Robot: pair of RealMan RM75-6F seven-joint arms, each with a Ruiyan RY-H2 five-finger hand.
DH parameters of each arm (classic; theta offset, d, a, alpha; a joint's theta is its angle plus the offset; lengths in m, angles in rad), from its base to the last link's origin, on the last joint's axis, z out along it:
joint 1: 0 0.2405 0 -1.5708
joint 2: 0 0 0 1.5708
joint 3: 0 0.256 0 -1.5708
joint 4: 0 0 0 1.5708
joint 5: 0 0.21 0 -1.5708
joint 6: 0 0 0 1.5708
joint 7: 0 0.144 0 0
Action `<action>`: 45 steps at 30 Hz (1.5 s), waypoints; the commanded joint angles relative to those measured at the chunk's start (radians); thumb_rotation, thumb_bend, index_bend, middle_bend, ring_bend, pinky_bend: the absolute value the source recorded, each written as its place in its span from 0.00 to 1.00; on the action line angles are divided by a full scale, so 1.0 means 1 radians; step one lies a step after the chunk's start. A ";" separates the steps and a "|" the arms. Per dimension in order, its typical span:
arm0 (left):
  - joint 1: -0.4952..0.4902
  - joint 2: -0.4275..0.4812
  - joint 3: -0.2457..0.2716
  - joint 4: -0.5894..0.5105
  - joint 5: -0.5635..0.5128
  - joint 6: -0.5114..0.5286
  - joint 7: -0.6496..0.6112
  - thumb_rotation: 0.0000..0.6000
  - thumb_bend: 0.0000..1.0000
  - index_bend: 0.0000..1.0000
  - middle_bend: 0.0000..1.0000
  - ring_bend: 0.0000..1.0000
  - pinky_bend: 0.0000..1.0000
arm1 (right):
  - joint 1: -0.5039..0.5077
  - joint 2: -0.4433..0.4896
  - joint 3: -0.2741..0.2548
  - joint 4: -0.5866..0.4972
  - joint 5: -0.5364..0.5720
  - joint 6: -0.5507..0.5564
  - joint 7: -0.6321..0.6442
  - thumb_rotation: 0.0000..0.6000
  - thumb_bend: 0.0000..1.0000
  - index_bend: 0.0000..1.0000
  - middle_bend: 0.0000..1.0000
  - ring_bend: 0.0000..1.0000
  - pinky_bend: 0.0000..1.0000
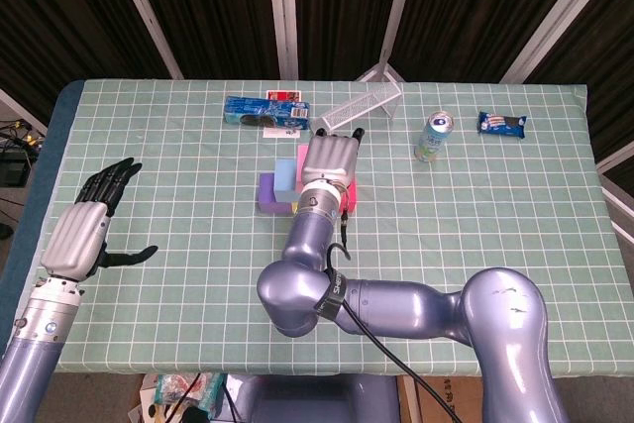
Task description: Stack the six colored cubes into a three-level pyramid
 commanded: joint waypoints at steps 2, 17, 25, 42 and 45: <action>0.000 -0.002 0.000 0.001 0.000 0.002 0.002 1.00 0.15 0.00 0.00 0.00 0.05 | -0.004 -0.013 0.018 0.023 -0.004 -0.016 0.000 1.00 0.31 0.16 0.41 0.30 0.10; -0.005 -0.010 0.000 0.005 -0.015 0.002 0.016 1.00 0.15 0.00 0.00 0.00 0.05 | -0.022 -0.049 0.035 0.070 -0.041 -0.053 0.000 1.00 0.31 0.16 0.42 0.30 0.11; -0.006 -0.011 0.000 0.008 -0.020 0.001 0.019 1.00 0.15 0.00 0.00 0.00 0.05 | -0.029 -0.061 0.039 0.082 -0.065 -0.081 0.001 1.00 0.31 0.16 0.42 0.30 0.11; -0.010 -0.013 0.002 0.014 -0.031 -0.004 0.023 1.00 0.15 0.00 0.00 0.00 0.05 | -0.040 -0.057 0.025 0.095 -0.092 -0.119 -0.048 1.00 0.31 0.16 0.42 0.30 0.11; -0.010 -0.014 0.002 0.014 -0.030 -0.002 0.024 1.00 0.15 0.00 0.00 0.00 0.05 | -0.048 -0.054 0.025 0.089 -0.088 -0.125 -0.053 1.00 0.31 0.16 0.42 0.30 0.11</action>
